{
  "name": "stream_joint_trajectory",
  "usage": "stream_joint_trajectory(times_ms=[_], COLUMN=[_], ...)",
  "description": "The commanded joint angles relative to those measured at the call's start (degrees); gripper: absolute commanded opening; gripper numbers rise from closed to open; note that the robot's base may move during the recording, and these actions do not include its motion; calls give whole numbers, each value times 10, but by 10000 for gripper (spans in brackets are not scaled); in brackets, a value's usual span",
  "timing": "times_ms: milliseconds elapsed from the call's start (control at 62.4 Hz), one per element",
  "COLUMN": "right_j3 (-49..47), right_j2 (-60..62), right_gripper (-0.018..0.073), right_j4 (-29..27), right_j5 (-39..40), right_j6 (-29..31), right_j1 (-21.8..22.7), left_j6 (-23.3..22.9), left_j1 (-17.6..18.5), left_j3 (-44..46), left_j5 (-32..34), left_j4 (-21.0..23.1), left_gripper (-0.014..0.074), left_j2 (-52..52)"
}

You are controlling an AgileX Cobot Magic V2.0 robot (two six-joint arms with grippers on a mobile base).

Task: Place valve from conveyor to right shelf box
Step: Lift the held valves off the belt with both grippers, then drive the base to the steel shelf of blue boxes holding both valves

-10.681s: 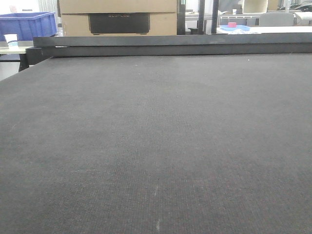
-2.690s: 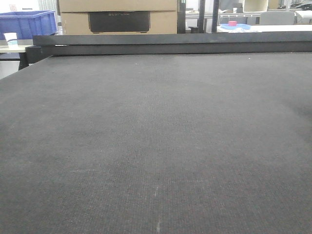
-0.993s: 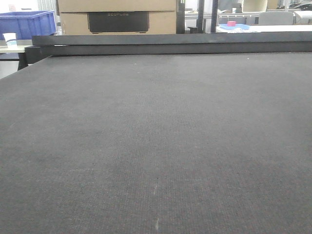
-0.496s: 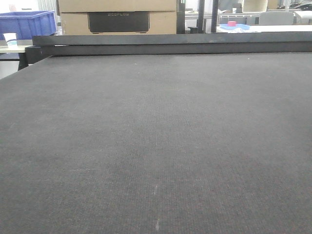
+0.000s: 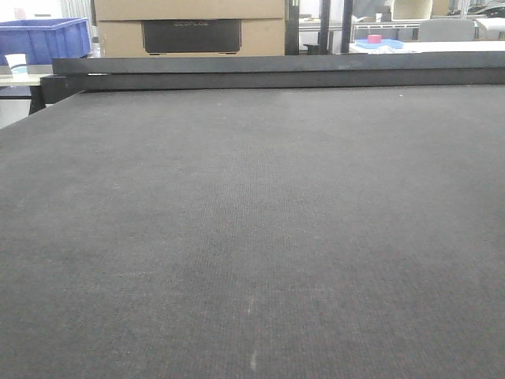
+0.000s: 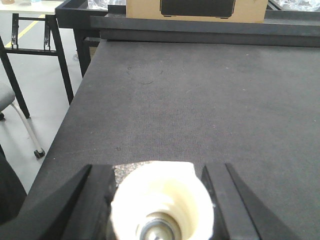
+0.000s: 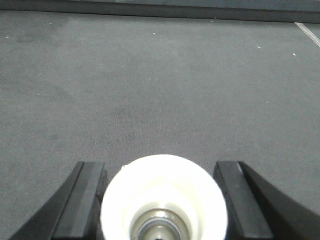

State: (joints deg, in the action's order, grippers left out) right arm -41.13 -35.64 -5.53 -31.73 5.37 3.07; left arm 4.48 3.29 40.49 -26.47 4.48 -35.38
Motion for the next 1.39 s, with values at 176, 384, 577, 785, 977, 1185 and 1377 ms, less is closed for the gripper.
stream_joint_trajectory(times_ms=[176,384,577,785,977,1185,1377], right_j3=[-6,-6,-6,-6,-6,-6,-6], right_j2=[5,5,5,5,5,5,5], right_gripper=[-162,-162,-162,-162,-162,-162,-162], right_j4=[2,2,2,2,2,2,2], right_j5=[43,43,43,43,43,43,43], right_j6=[1,1,1,1,1,1,1], right_j1=[1,1,1,1,1,1,1], left_j6=[0,0,0,0,0,0,0], left_j1=[-3,-3,-3,-3,-3,-3,-3], left_j3=[3,3,3,3,3,3,3], left_j5=[35,35,35,35,35,35,35], left_j4=[0,0,0,0,0,0,0], left_gripper=[-111,-111,-111,-111,-111,-111,-111], left_j2=[4,4,4,4,4,4,4])
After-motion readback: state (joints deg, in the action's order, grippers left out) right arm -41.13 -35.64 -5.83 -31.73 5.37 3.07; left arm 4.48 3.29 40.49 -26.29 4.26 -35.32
